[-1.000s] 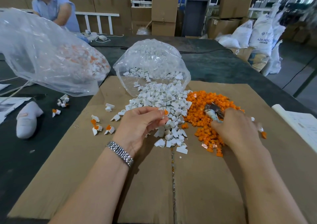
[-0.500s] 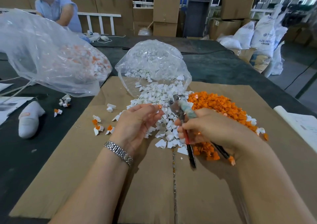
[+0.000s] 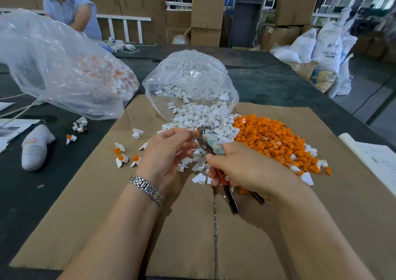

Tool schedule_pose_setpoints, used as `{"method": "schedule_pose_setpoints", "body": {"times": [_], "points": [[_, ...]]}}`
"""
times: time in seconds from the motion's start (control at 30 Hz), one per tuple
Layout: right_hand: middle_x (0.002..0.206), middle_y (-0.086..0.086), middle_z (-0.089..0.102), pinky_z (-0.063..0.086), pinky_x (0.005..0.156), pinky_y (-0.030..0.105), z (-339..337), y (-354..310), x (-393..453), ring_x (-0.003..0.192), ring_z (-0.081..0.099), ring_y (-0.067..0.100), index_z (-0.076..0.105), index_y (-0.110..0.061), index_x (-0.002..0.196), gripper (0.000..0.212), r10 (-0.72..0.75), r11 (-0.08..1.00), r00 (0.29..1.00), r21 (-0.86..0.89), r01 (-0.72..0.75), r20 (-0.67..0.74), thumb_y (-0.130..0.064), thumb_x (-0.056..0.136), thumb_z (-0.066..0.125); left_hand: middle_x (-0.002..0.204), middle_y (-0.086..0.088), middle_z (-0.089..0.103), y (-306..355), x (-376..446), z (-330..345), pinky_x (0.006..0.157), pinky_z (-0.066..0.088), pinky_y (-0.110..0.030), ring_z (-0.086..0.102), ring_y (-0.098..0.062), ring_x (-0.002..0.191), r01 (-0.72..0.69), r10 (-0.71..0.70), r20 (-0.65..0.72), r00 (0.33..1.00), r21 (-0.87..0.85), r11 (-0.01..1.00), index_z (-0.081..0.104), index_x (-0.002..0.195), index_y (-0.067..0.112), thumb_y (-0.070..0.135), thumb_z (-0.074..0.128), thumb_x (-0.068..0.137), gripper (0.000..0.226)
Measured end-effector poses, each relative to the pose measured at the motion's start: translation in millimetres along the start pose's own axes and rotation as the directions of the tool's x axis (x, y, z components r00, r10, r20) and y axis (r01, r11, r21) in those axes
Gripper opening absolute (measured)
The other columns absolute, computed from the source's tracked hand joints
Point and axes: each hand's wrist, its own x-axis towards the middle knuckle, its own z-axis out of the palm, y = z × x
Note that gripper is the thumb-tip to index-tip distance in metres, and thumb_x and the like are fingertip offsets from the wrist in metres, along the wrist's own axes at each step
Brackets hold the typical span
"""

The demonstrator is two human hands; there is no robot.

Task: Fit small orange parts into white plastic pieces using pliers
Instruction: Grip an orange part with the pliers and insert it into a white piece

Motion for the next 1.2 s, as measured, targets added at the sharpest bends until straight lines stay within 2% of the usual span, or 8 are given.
{"method": "schedule_pose_setpoints", "body": {"times": [0.1,0.27,0.4,0.53,0.63,0.87,1.07,1.2], "points": [[0.068,0.004,0.064,0.048,0.047,0.020,10,1,2,0.052,0.061,0.012,0.055,-0.010,0.087,0.034,-0.019,1.000,0.999,0.000,0.019,-0.038,-0.036,0.107,0.046,0.074,-0.007,0.075,-1,-1,1,0.048,0.051,-0.017,0.067,-0.011,0.059,0.015,-0.016,-0.019,1.000,-0.030,0.999,0.078,0.065,0.010,-0.004,0.072,0.084,0.024],[0.081,0.007,0.065,0.059,0.077,0.047,29,7,7,0.072,0.066,0.026,0.050,-0.019,0.088,0.033,-0.089,0.991,0.978,-0.119,0.068,-0.189,-0.046,0.105,0.045,0.067,-0.012,0.070,-4,1,3,0.051,0.054,-0.021,0.067,-0.014,0.055,0.046,-0.049,-0.058,0.997,-0.038,0.998,0.072,0.081,-0.001,-0.003,0.072,0.086,0.005],[0.081,0.007,0.062,0.057,0.068,0.042,38,12,13,0.071,0.064,0.025,0.048,-0.022,0.083,0.036,-0.086,0.991,0.958,-0.125,0.053,-0.274,-0.052,0.103,0.044,0.064,-0.015,0.070,-4,2,4,0.048,0.054,-0.019,0.065,-0.015,0.050,0.058,-0.062,-0.086,0.994,-0.055,0.997,0.071,0.078,-0.002,-0.005,0.071,0.086,0.009],[0.080,0.004,0.056,0.033,0.051,0.026,42,15,17,0.065,0.052,0.017,0.047,-0.022,0.079,0.038,-0.111,0.982,0.937,-0.181,0.052,-0.331,-0.052,0.103,0.045,0.065,-0.018,0.070,-4,3,3,0.049,0.054,-0.022,0.063,-0.016,0.048,0.063,-0.066,-0.080,0.995,-0.035,0.997,0.071,0.081,-0.004,-0.004,0.074,0.084,0.004],[0.081,0.008,0.060,0.046,0.056,0.034,40,16,17,0.067,0.058,0.022,0.047,-0.019,0.080,0.039,-0.097,0.976,0.948,-0.217,0.031,-0.304,-0.050,0.104,0.044,0.065,-0.016,0.070,-5,2,3,0.050,0.055,-0.020,0.065,-0.015,0.050,0.055,-0.055,-0.076,0.996,0.001,0.998,0.072,0.083,-0.004,-0.004,0.073,0.085,0.002],[0.072,0.011,0.064,0.062,0.065,0.042,0,7,-1,0.061,0.065,0.024,0.061,-0.003,0.104,0.051,0.103,0.934,0.994,0.349,-0.081,-0.047,-0.053,0.101,0.051,0.068,-0.011,0.067,-1,-3,1,0.052,0.056,-0.018,0.068,-0.018,0.057,0.020,-0.028,-0.064,0.998,-0.136,0.991,0.070,0.096,-0.009,-0.001,0.074,0.087,0.013],[0.073,-0.002,0.057,0.042,0.055,0.034,-32,35,4,0.063,0.054,0.013,0.056,-0.019,0.084,0.038,0.009,0.967,0.875,-0.220,-0.131,-0.484,-0.053,0.099,0.049,0.062,-0.011,0.067,2,-6,-2,0.052,0.058,-0.021,0.067,-0.017,0.054,-0.031,0.033,-0.074,0.997,0.032,0.999,0.069,0.093,-0.008,0.006,0.072,0.092,0.015],[0.120,0.014,0.056,0.045,0.095,0.049,-34,62,23,0.113,0.055,0.035,0.056,-0.011,0.120,0.046,0.077,0.821,0.768,-0.397,-0.411,-0.636,-0.051,0.096,0.054,0.071,-0.012,0.071,3,-1,-6,0.056,0.058,-0.022,0.071,-0.020,0.061,-0.069,0.085,-0.077,0.993,0.187,0.980,0.075,0.086,-0.002,0.013,0.075,0.091,0.016]]}}
